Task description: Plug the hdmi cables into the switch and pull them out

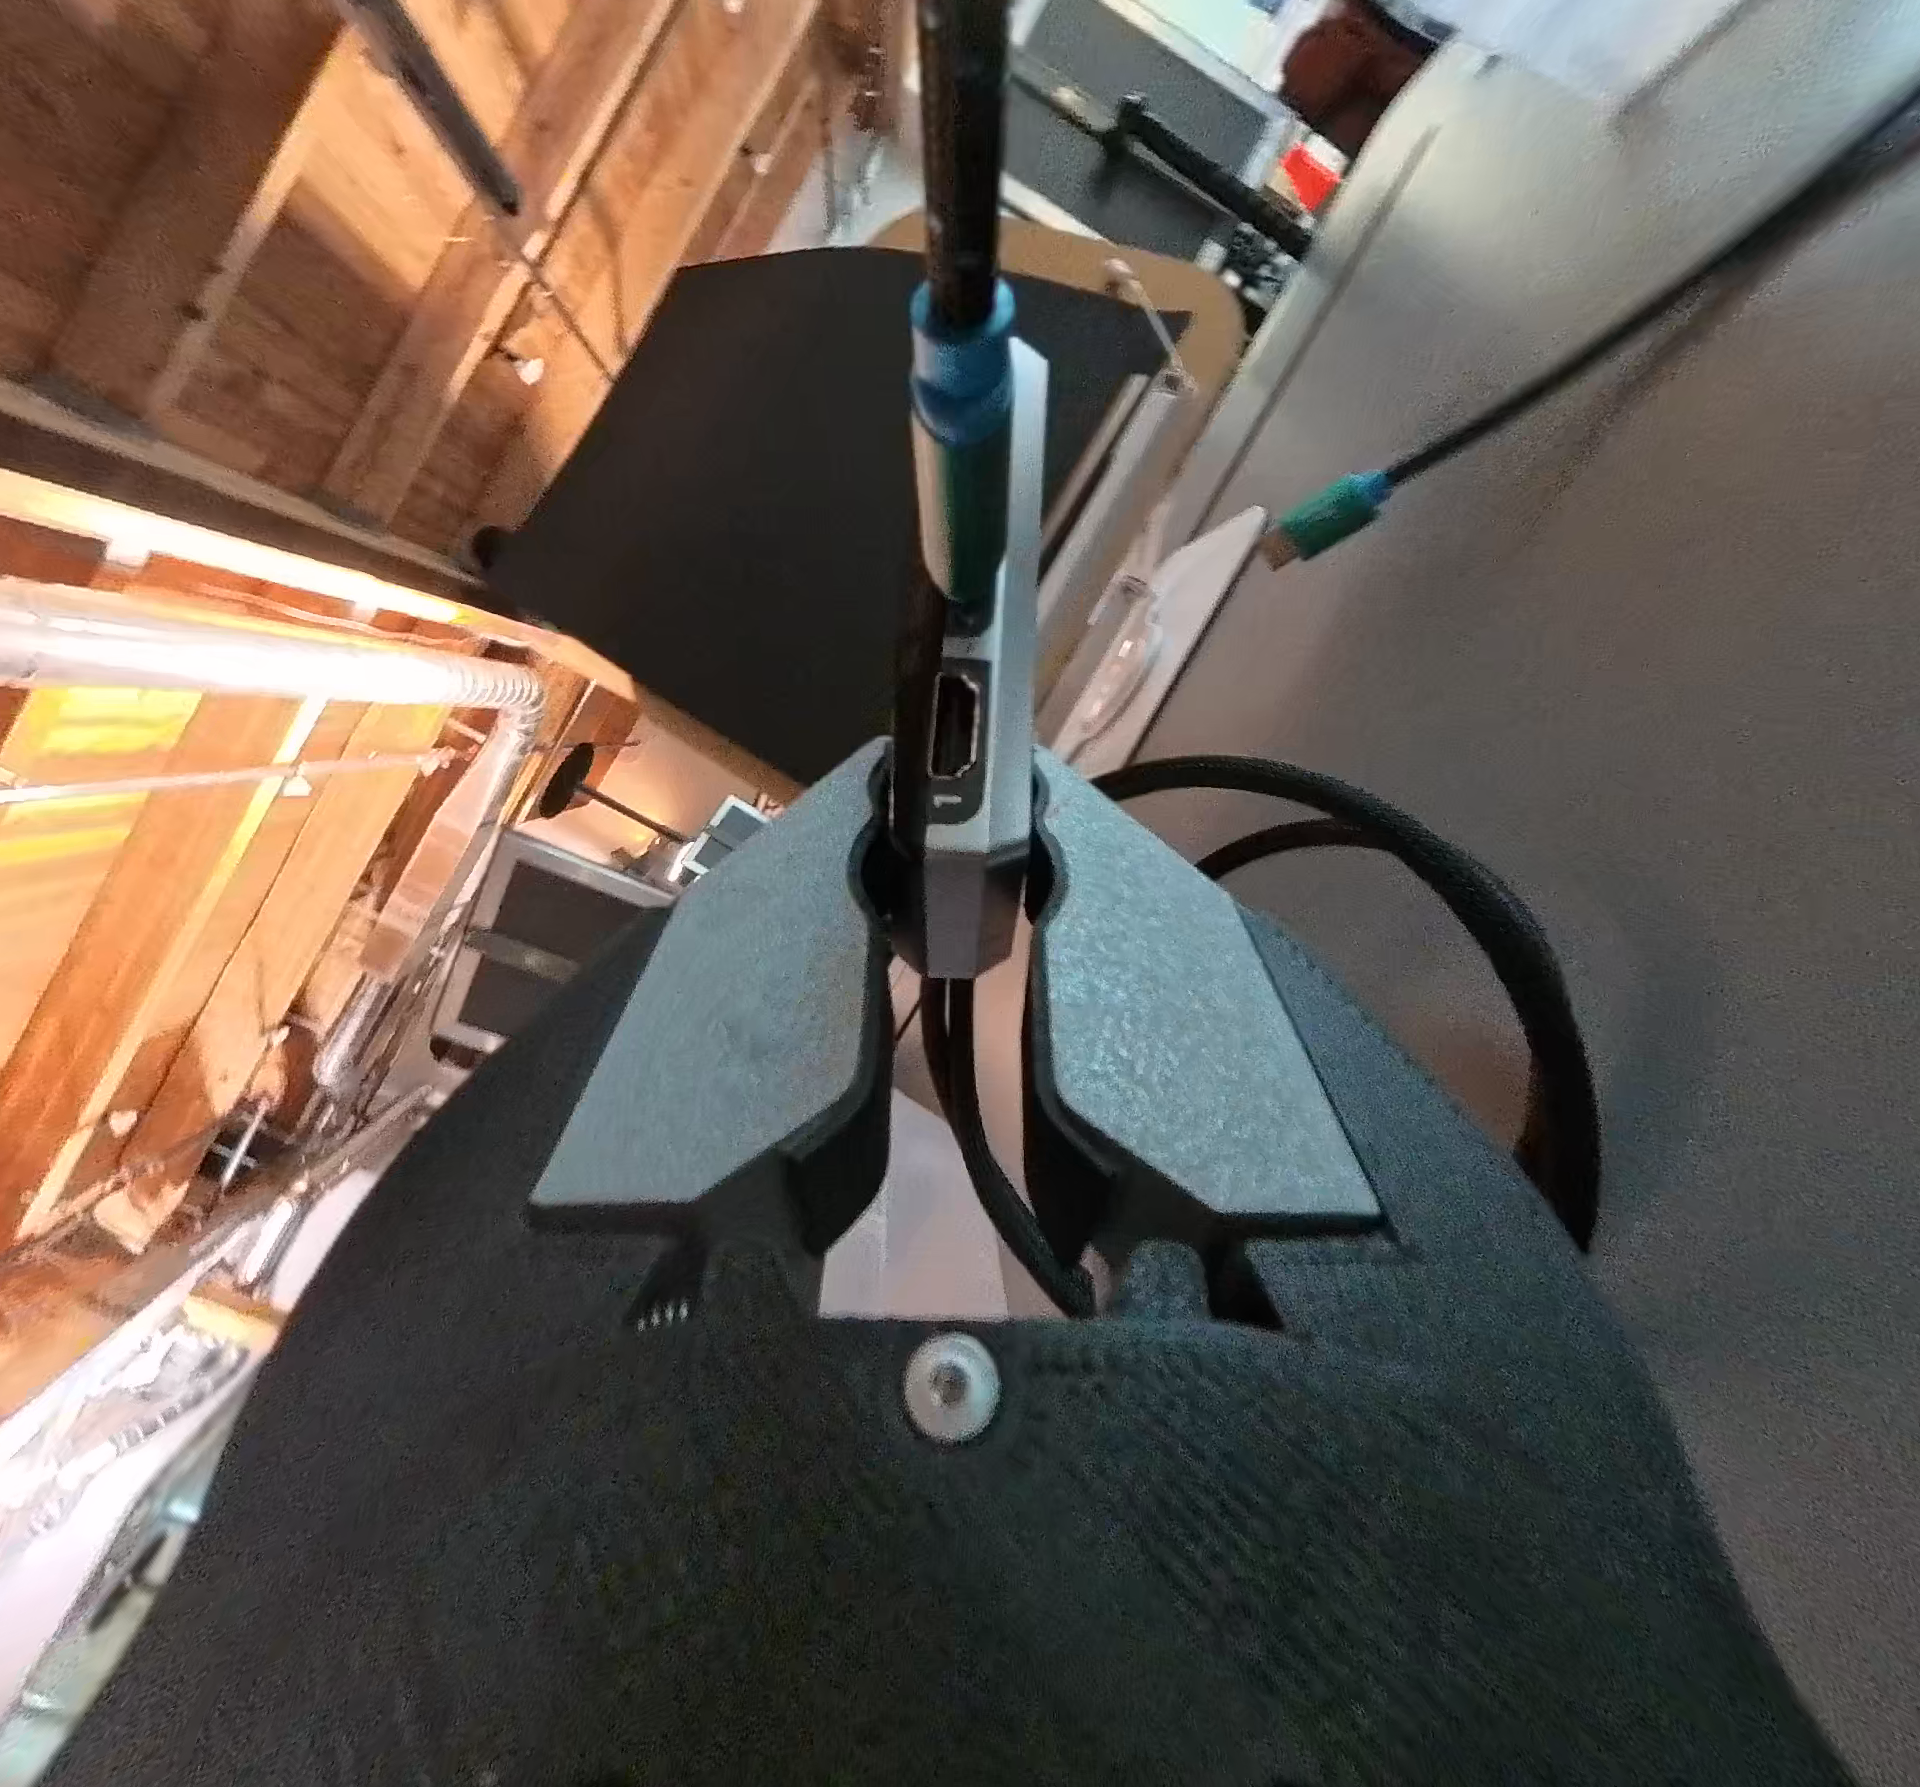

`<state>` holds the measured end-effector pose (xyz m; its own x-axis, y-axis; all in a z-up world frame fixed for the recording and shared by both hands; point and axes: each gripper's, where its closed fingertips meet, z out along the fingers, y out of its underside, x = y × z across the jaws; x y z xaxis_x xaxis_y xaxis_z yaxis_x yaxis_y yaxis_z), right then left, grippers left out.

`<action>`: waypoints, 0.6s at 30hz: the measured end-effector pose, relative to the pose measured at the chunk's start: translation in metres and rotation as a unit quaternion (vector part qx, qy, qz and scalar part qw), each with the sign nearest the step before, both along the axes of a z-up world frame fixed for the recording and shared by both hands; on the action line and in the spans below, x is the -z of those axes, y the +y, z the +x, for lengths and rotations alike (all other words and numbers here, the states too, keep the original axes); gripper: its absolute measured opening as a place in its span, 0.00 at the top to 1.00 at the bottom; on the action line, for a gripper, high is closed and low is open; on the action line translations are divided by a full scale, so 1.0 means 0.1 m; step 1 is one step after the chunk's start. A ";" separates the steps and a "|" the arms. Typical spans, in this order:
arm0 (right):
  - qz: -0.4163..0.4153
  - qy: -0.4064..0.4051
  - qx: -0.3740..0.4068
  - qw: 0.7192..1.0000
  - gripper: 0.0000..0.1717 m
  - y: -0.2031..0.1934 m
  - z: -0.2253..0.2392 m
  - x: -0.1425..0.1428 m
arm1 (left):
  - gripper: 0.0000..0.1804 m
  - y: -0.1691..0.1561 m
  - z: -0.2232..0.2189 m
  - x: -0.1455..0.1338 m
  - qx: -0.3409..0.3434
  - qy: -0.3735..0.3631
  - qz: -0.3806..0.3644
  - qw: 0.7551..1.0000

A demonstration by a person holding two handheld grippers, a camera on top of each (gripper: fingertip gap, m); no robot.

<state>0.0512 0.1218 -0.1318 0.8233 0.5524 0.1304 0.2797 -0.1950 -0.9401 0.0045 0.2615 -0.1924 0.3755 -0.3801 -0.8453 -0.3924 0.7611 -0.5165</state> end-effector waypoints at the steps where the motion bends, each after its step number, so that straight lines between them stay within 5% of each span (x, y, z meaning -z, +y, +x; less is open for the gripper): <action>1: 0.011 0.034 -0.008 0.999 0.91 -0.04 0.05 -0.23 | 0.89 0.03 -0.04 -0.05 -0.005 -0.015 -0.006 1.000; 5: -0.007 0.136 -0.025 0.990 0.92 0.04 0.36 -0.79 | 0.89 0.15 -0.12 -0.09 -0.022 -0.041 -0.035 0.998; 8: -0.056 0.217 -0.009 0.975 0.92 0.30 0.72 -0.84 | 0.89 0.18 -0.15 -0.11 -0.026 -0.049 -0.044 0.997; 11: -0.115 0.204 0.102 0.967 0.95 0.69 1.34 -0.47 | 0.89 0.15 -0.10 -0.04 -0.010 -0.032 -0.059 0.998; 15: -0.166 0.054 0.310 0.935 1.00 0.93 2.41 0.15 | 0.89 0.07 0.00 0.07 0.017 -0.005 -0.074 0.997; 18: -0.210 -0.010 0.354 0.911 1.00 0.86 2.70 0.46 | 0.89 0.04 0.05 0.17 0.034 0.019 -0.092 0.995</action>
